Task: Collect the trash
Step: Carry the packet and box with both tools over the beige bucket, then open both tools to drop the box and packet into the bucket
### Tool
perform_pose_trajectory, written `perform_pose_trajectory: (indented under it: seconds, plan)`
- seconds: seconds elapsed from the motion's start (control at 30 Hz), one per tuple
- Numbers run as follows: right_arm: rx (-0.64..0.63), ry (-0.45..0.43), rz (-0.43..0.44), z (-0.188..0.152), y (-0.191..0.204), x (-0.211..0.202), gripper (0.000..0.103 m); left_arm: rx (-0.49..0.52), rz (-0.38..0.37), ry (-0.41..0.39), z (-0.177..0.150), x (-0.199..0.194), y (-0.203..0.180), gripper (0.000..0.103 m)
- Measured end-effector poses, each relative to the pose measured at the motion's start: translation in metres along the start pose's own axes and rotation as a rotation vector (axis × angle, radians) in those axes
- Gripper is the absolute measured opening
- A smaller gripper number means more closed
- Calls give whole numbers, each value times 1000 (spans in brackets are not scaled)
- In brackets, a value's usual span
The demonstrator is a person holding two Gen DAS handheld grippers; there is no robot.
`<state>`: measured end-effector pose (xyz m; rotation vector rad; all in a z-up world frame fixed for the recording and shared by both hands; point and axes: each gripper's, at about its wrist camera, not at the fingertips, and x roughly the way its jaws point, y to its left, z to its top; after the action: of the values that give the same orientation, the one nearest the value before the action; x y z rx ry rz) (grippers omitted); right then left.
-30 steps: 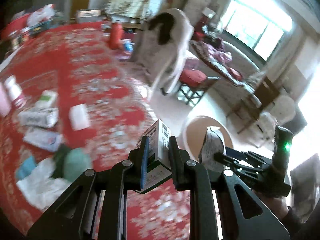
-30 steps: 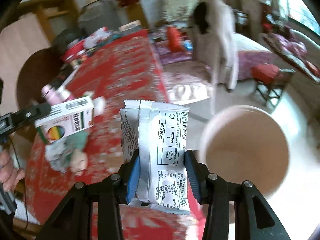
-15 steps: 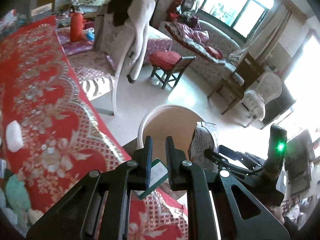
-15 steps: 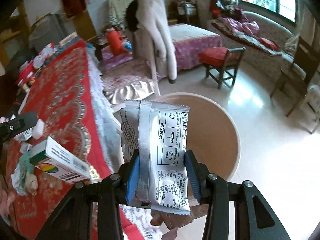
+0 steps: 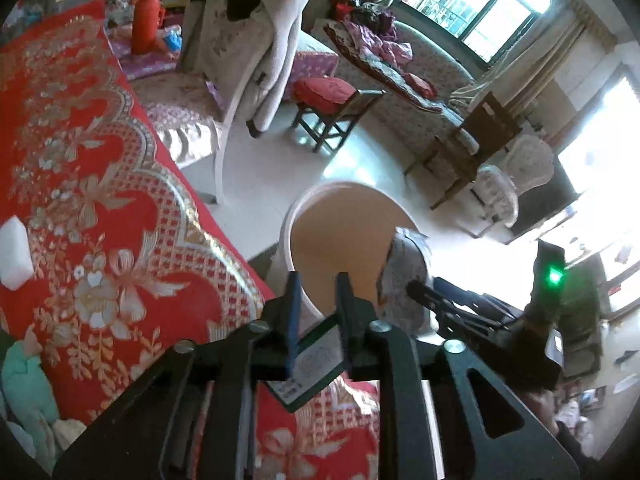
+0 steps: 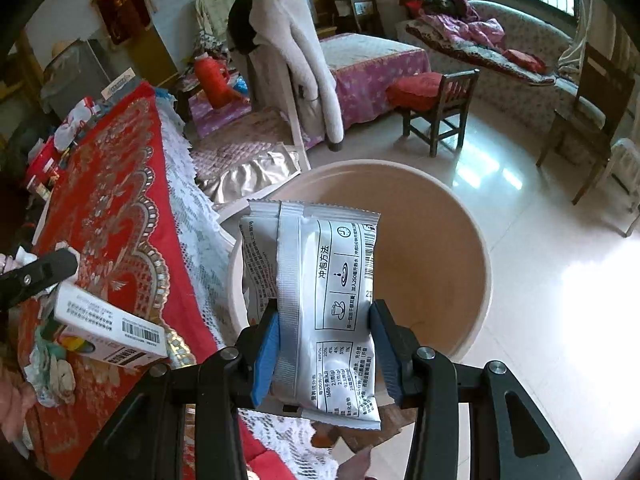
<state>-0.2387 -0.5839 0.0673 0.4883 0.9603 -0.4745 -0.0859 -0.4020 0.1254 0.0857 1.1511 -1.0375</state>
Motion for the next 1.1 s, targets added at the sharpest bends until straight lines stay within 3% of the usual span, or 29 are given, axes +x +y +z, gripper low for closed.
perform_pose_trajectory:
  seconds: [0.03, 0.13, 0.27, 0.37, 0.47, 0.77, 0.83, 0.87, 1.1]
  plan:
    - [-6, 3, -5, 0, 2, 0, 43, -9, -13, 1, -3, -4, 1, 36]
    - [-17, 5, -9, -1, 6, -1, 43, -16, -52, -43, -9, -24, 4, 57]
    - [-6, 10, 15, -1, 7, 2, 43, 1, -101, -49, -11, -34, 2, 59]
    - [-23, 28, 47, 2, 9, 9, 43, 6, -104, -41, -14, -32, -1, 67]
    - [-71, 41, 91, 9, 13, 15, 43, 21, -46, -53, -19, -22, -5, 68]
    - [-195, 76, 123, 25, 6, 18, 43, 42, 23, -62, -29, 10, -19, 67]
    - [-192, 79, 126, 24, -1, 18, 43, 57, 43, -67, -31, 14, -23, 57]
    - [-191, 83, 123, 23, -5, 18, 43, 61, 50, -75, -32, 15, -23, 57]
    - [-142, 91, 77, 24, -33, 21, 43, 60, 21, -103, -13, 27, -49, 56]
